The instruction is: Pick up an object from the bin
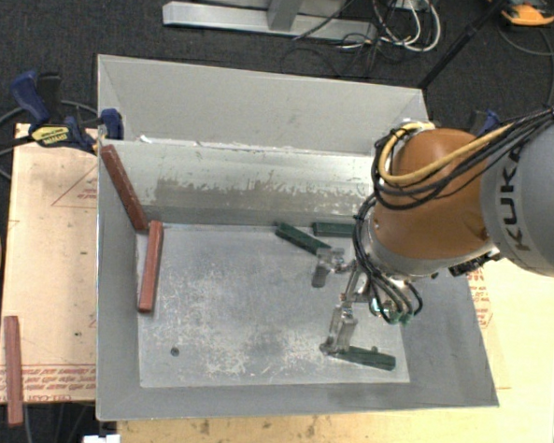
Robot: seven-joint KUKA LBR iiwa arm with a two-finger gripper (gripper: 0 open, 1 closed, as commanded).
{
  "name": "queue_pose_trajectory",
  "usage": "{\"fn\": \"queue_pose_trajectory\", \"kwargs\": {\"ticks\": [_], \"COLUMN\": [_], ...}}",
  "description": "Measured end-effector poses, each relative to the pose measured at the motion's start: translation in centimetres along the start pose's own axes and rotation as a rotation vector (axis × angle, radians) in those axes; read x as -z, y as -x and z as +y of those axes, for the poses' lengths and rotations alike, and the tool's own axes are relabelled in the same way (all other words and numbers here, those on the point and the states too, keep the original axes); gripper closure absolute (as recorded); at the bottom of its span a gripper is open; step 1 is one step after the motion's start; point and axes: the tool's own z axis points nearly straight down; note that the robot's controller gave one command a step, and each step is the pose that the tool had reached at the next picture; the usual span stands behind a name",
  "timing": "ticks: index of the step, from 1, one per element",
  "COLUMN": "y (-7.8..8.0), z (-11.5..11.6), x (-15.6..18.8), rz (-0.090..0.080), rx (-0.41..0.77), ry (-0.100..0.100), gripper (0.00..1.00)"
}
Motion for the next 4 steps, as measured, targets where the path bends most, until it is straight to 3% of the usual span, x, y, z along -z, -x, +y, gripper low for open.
{"fn": "queue_pose_trajectory", "kwargs": {"ticks": [1, 2, 3, 4], "y": [-0.4, -0.7, -0.2, -0.2], "z": [-3.8, -12.8, -9.3, -9.4], "x": [-13.2, -13.1, -13.1, -13.1], "rz": [-0.004, -0.013, -0.010, -0.008], "rx": [0.191, 0.098, 0.215, 0.213], "ry": [0.000, -0.004, -0.001, -0.001], "gripper": [0.00, 0.00, 0.00, 1.00]}}
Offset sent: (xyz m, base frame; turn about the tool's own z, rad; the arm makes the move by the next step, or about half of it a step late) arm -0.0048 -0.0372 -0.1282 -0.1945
